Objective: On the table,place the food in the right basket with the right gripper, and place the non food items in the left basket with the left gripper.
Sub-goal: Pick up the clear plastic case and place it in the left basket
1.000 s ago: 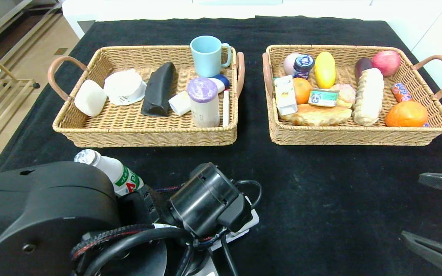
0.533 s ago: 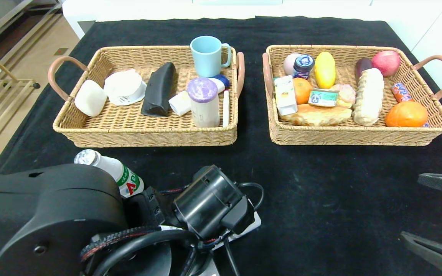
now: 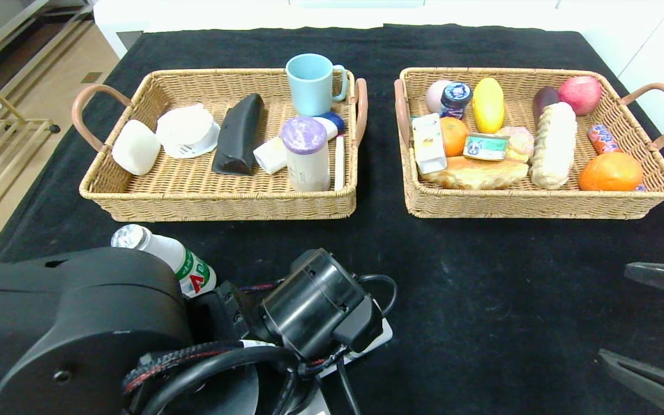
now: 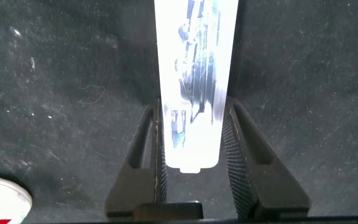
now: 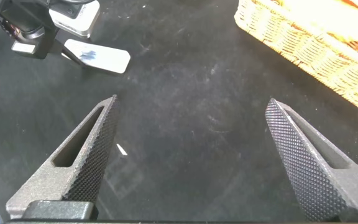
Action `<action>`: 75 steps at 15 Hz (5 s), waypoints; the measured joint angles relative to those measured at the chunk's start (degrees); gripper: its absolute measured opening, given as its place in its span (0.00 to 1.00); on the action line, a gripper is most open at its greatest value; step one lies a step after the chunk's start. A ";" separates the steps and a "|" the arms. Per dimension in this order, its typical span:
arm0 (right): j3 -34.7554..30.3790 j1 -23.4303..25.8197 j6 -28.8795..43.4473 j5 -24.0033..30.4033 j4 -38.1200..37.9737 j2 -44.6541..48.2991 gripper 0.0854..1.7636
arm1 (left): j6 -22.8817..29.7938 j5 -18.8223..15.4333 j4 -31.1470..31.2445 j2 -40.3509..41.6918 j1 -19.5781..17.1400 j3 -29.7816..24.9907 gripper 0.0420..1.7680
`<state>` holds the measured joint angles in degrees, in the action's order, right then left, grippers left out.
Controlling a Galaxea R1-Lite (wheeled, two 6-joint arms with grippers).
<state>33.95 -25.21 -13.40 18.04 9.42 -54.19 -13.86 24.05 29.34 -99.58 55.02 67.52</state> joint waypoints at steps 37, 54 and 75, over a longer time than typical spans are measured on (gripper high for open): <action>0.26 0.10 0.15 -0.13 -0.02 1.16 0.97 | 5.74 -1.16 -11.43 9.86 -6.51 6.36 0.33; 0.06 0.07 0.04 -0.16 0.00 0.57 0.97 | 8.44 -2.28 -14.19 7.61 -23.56 23.21 0.33; -0.02 0.07 0.04 -0.16 0.02 0.48 0.97 | 6.67 -3.13 -25.27 -5.01 -30.55 30.22 0.51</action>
<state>33.93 -25.14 -13.36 17.88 9.45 -53.71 -7.19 20.92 4.07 -104.60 24.47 97.74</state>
